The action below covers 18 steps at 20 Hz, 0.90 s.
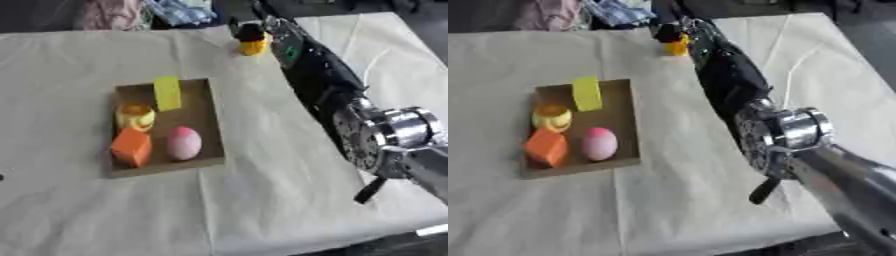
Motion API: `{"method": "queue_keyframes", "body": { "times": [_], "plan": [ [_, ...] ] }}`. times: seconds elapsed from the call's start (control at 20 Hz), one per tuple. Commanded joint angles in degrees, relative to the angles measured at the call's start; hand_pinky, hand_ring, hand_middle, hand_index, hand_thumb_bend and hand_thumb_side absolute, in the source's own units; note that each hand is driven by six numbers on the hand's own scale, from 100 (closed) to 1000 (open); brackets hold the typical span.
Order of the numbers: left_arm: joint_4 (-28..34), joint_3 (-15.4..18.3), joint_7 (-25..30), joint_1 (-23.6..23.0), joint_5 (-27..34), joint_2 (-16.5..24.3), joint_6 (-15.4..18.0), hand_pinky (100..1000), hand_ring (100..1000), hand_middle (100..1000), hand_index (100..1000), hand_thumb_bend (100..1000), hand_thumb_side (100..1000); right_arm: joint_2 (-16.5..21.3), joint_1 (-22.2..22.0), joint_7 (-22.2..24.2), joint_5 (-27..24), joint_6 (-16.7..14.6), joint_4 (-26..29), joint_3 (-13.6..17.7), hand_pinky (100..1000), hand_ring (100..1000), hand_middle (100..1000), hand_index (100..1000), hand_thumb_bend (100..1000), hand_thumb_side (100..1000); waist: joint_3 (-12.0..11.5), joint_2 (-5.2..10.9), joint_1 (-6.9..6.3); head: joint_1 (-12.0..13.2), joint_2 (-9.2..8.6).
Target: Pick up objects on the table and place them in the box.
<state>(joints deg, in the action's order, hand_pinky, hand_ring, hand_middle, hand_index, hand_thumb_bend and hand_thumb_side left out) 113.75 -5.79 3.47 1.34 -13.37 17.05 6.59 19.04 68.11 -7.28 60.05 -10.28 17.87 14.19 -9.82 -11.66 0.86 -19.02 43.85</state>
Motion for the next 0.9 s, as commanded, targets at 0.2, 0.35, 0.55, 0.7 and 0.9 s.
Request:
{"method": "queue_keyframes", "body": {
  "times": [0.2,0.35,0.55,0.7,0.9],
  "plan": [
    [0.85,0.09,0.09,0.1,-0.25,0.13,0.1,685,557,558,808,100,619,2.76,0.97,-4.46,-1.74,3.32,-7.34,-5.46,986,943,949,988,100,206,0.03,0.02,0.36,-0.44,0.27],
    [0.85,0.03,0.16,0.05,-0.3,0.05,0.11,685,557,558,808,100,620,2.96,1.09,-7.64,-2.17,5.63,-10.07,-7.72,978,943,947,989,100,209,-0.08,-0.02,0.31,-0.63,0.27],
    [0.85,-0.03,0.22,0.01,-0.38,-0.04,0.09,685,557,558,809,100,620,2.81,1.31,-10.81,-2.48,7.29,-12.96,-10.08,911,879,903,978,100,213,-0.24,-0.08,0.27,-0.93,0.27],
    [0.85,-0.09,0.28,0.06,-0.36,-0.09,0.1,685,557,558,809,100,621,2.71,1.38,-11.9,-2.93,7.63,-14.53,-11.34,809,776,815,943,100,213,-0.41,-0.12,0.3,-1.03,0.27],
    [0.85,-0.09,0.31,0.01,-0.38,-0.17,0.04,686,557,558,809,100,622,2.7,1.38,-15.92,-3.4,7.83,-14.4,-11.77,686,631,618,820,100,202,-0.58,-0.16,0.34,-1.14,0.21]
  ]
}}
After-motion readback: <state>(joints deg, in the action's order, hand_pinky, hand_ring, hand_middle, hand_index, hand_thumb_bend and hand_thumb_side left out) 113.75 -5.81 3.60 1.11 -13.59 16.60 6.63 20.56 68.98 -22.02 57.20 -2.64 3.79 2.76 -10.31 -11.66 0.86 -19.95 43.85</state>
